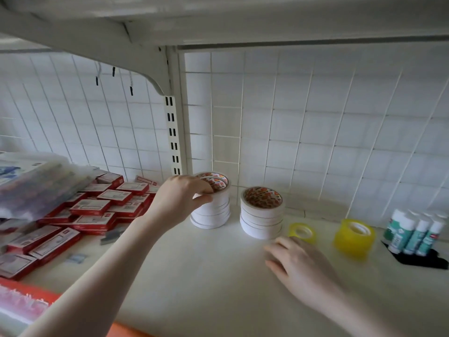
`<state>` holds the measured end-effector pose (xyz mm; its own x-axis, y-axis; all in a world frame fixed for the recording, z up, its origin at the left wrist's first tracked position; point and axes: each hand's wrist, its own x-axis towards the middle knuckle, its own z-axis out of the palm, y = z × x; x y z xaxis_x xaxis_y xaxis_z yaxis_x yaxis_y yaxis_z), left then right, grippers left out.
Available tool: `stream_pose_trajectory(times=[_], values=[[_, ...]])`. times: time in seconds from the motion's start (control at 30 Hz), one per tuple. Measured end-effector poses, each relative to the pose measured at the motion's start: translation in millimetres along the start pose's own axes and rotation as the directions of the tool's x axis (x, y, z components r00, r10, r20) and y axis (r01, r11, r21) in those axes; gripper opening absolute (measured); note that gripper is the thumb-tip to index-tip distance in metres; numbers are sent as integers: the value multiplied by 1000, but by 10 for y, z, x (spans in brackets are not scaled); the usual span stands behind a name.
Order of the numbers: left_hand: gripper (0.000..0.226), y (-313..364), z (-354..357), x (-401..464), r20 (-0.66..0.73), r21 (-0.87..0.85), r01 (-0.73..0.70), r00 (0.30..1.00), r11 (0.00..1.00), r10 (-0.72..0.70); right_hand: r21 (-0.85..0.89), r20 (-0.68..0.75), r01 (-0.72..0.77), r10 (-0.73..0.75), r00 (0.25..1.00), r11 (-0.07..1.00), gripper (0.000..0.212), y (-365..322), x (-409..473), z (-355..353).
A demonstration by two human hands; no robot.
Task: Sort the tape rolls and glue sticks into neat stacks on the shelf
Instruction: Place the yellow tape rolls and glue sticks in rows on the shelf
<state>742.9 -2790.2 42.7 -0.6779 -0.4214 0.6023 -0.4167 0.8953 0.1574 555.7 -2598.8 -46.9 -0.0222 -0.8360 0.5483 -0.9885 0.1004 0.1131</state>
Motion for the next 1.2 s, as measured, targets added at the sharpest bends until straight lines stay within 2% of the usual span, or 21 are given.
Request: stream_pose_trajectory(times=[0.2,0.33,0.47,0.73,1.2], values=[[9,-21,43,79,57,-27,56,997,998,-55,48,-8,-30,31,999,998,7,-7,-13,21],[10,-49,33,109,120,-34,92,989,995,-87,51,-35,-45,47,998,998,27,-13,-14,45],[8,-94,3,117,170,-37,89,982,995,-82,58,-43,-46,49,998,997,28,-9,-16,47],[11,-128,-22,149,269,-105,178,952,978,-144,82,-49,-48,52,997,996,28,3,-29,67],[17,-172,-49,129,287,-169,215,944,962,-161,105,-28,-48,51,998,993,27,-12,-51,59]])
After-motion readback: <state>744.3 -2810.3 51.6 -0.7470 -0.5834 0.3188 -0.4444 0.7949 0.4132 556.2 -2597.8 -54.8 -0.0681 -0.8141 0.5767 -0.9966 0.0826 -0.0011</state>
